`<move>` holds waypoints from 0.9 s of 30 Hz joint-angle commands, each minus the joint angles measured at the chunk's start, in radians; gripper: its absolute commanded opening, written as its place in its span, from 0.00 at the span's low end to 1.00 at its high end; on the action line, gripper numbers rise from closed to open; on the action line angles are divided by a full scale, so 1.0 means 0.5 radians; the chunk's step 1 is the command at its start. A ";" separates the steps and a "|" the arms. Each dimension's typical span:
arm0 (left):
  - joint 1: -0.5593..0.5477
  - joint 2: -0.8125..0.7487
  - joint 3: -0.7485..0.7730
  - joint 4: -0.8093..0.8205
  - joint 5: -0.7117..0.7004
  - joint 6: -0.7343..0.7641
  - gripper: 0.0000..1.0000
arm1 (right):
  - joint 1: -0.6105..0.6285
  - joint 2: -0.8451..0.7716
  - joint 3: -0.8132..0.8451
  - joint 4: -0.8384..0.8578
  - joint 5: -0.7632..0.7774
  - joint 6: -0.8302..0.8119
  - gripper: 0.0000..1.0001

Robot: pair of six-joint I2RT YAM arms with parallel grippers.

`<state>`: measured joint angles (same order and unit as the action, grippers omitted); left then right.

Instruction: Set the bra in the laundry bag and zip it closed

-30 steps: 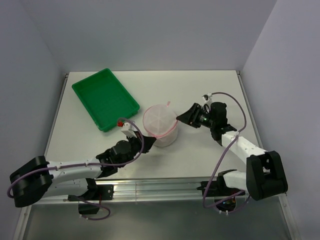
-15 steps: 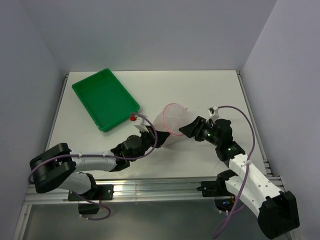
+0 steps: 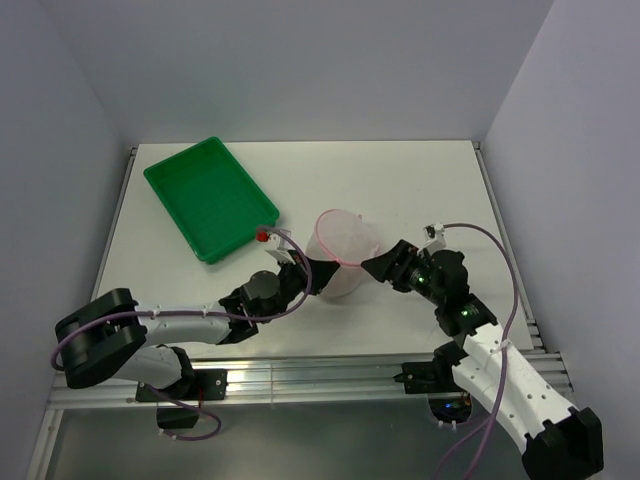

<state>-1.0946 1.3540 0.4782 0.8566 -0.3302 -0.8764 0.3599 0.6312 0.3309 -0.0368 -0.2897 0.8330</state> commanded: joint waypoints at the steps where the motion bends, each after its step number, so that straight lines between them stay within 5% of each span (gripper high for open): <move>1: -0.010 -0.076 0.004 0.143 -0.061 0.026 0.00 | 0.026 -0.118 0.096 -0.064 0.049 -0.003 0.78; 9: -0.013 0.007 -0.002 0.229 0.053 -0.023 0.00 | 0.108 0.115 -0.008 0.472 -0.258 0.325 0.77; 17: -0.023 -0.036 -0.051 0.180 0.068 -0.036 0.00 | 0.124 0.309 0.038 0.654 -0.206 0.377 0.44; 24: -0.020 -0.091 -0.116 0.039 0.044 -0.017 0.00 | 0.124 0.336 0.062 0.546 -0.050 0.261 0.00; 27: -0.020 -0.192 -0.155 -0.068 -0.042 0.019 0.00 | 0.084 0.391 0.136 0.418 0.018 0.102 0.00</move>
<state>-1.1007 1.3273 0.4244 0.8520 -0.3092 -0.8845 0.4213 0.8085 0.3386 0.1928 -0.3683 0.9714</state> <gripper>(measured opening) 0.042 0.021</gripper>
